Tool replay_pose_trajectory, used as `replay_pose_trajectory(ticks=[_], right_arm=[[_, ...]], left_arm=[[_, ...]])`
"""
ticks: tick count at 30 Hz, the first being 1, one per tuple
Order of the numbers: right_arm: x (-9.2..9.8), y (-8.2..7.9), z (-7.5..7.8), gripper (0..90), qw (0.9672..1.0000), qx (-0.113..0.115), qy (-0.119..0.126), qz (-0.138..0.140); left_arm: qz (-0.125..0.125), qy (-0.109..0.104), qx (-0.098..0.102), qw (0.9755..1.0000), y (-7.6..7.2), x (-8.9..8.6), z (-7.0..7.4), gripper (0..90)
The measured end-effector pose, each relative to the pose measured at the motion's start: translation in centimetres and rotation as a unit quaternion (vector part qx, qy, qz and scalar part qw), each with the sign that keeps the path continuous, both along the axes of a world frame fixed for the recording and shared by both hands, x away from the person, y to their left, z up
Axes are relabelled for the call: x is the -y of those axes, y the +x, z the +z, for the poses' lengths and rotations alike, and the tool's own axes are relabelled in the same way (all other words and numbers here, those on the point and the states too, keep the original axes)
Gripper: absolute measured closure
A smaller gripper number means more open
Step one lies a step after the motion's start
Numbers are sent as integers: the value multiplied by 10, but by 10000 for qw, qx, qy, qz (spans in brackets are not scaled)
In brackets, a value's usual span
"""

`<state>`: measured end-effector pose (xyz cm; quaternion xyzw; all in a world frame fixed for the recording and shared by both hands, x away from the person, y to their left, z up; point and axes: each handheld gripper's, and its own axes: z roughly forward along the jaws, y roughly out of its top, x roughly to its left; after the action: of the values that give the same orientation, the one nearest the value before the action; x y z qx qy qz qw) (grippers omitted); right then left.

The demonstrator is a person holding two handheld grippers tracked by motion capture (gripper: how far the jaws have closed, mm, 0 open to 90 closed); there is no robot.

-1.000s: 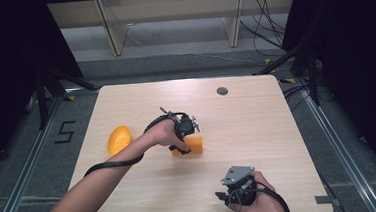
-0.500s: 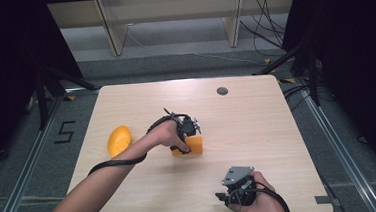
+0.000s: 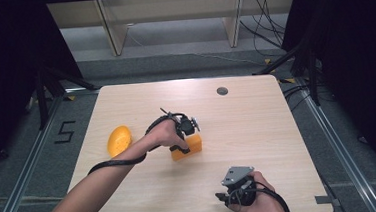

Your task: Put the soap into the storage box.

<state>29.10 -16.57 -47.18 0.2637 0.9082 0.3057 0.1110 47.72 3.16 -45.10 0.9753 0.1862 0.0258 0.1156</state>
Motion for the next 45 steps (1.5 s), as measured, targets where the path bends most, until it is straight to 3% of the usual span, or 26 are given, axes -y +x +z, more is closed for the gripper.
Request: replay_pose_trajectory(ticks=[10,17,18,20,21,22,25,29,32,33,37,38,39,40,41,44,45], right_arm=[[0,0,-1,537,10000,-19,-8,-18],[0,0,0,533,9999,1,-56,-100],[0,0,0,533,9999,1,-56,-100],[0,-1,0,532,10000,-35,-34,-85],[0,0,0,532,10000,-16,-20,-45],[1,0,1,533,10000,-42,-30,32],[0,-2,4,534,9998,33,36,-169],[2,0,4,533,9999,137,32,-99],[3,-1,6,533,9999,78,12,-119],[2,-3,5,533,9996,7,95,-281],[2,-3,5,532,9996,23,82,-281],[2,-3,5,532,9996,23,82,-281],[1,-4,5,531,9995,-29,95,-309],[2,-1,6,531,9999,53,14,-125],[2,-1,6,531,9999,53,14,-125],[2,-1,6,531,9999,56,15,-120],[2,-1,6,531,9999,56,15,-120]], left_arm=[[671,-24,-218,9975,-7,-5,1,605],[1202,-212,-370,9918,-12,-16,11,605],[1224,-163,-430,9914,-12,-18,12,605],[1396,-160,-539,9886,-14,-21,13,605],[1609,-168,-669,9846,-16,-22,13,605],[1610,-107,-670,9846,-16,-24,14,605],[1788,-110,-658,9816,-17,-30,17,605],[2106,-185,-679,9750,-19,-38,20,605],[2158,-119,-736,9736,-20,-46,22,606],[2175,-77,-758,9731,-21,-48,23,606],[2344,-80,-685,9697,-22,-56,24,605],[2433,-103,-674,9676,-22,-58,24,605],[2451,-45,-705,9669,-22,-60,26,605],[2511,-40,-705,9654,-21,-61,27,605],[2573,-73,-687,9639,-22,-62,28,605],[2672,-65,-632,9615,-22,-65,30,605],[2752,-86,-614,9594,-22,-66,30,605]])
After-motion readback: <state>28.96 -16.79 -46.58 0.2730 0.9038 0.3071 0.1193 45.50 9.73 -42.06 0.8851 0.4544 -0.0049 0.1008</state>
